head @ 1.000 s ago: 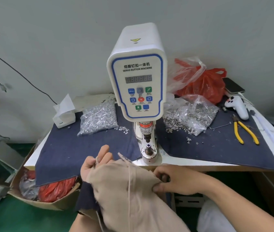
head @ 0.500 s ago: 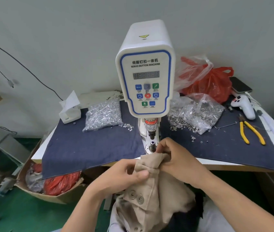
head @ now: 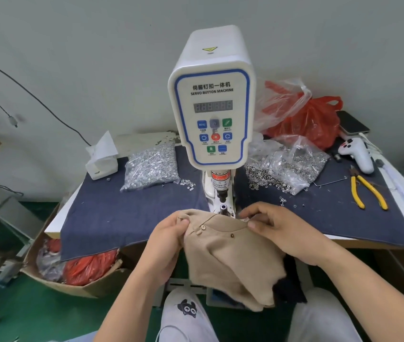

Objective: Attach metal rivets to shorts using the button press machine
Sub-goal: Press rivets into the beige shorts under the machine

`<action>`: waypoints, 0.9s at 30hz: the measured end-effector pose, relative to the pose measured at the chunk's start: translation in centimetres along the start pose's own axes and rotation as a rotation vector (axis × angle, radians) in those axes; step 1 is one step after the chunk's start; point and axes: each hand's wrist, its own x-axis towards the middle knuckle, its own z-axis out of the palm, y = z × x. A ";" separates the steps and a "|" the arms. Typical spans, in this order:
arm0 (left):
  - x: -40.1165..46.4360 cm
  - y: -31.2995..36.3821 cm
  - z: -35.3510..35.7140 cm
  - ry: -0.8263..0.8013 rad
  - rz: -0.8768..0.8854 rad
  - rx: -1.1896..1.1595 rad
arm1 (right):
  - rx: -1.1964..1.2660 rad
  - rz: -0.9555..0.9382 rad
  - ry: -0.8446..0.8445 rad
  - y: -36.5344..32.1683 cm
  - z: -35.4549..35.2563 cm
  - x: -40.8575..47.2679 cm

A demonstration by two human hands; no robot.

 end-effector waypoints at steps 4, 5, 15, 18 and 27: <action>0.2 0.7 -0.1 0.044 -0.004 -0.192 | -0.033 -0.095 -0.079 0.0 0.0 -0.4; 0.2 0.8 -0.2 0.037 -0.001 -0.232 | -0.030 -0.096 -0.100 0.0 0.1 -0.4; 0.3 0.8 -0.1 -0.177 0.047 -0.468 | -0.216 -0.249 -0.223 0.0 1.3 -0.5; 0.1 0.6 -0.1 -0.159 0.096 -0.361 | -0.366 -0.207 -0.251 0.1 1.4 -0.3; 0.3 0.0 -0.5 -0.298 0.280 0.980 | -0.117 0.086 -0.357 1.6 -2.0 -0.3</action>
